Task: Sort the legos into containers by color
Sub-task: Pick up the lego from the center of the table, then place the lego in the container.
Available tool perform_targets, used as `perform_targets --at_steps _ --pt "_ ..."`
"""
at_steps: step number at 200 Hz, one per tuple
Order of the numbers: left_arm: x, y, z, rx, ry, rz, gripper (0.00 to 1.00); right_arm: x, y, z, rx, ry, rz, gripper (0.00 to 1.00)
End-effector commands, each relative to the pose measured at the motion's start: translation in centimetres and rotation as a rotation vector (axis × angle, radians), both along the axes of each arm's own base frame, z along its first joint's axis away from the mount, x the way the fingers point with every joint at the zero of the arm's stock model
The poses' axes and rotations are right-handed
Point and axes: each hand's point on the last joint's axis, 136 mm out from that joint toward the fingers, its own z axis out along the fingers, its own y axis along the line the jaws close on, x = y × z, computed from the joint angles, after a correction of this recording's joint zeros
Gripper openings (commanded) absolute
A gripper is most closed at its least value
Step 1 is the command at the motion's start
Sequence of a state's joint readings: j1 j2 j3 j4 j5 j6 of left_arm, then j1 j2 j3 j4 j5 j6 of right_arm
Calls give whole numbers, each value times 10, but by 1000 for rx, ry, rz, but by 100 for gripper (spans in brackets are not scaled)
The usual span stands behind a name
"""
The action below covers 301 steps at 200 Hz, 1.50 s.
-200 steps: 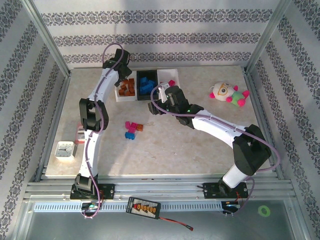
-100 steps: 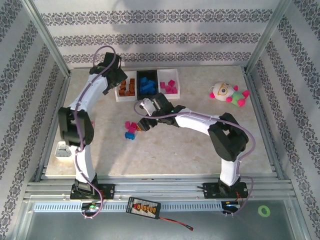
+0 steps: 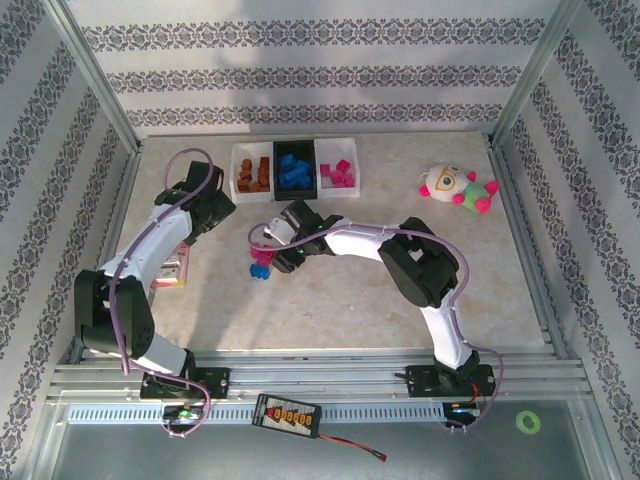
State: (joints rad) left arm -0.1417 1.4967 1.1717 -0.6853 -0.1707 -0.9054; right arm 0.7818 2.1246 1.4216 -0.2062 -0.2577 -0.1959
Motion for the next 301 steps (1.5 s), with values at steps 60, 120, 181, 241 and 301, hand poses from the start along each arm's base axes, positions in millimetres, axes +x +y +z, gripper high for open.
perform_targets --at_steps 60,120,181,241,301 --pt "-8 11 -6 15 -12 56 98 -10 1 2 1 26 6 24" --pt "-17 -9 -25 -47 17 30 99 21 -7 70 164 -57 -159 24" --pt "-47 -45 -57 -145 88 56 99 112 10 125 326 -215 -369 24" --pt "-69 -65 -73 -193 107 96 99 191 34 130 439 -243 -533 23" --pt "-74 -82 -76 -224 122 69 99 229 56 119 470 -219 -560 26"
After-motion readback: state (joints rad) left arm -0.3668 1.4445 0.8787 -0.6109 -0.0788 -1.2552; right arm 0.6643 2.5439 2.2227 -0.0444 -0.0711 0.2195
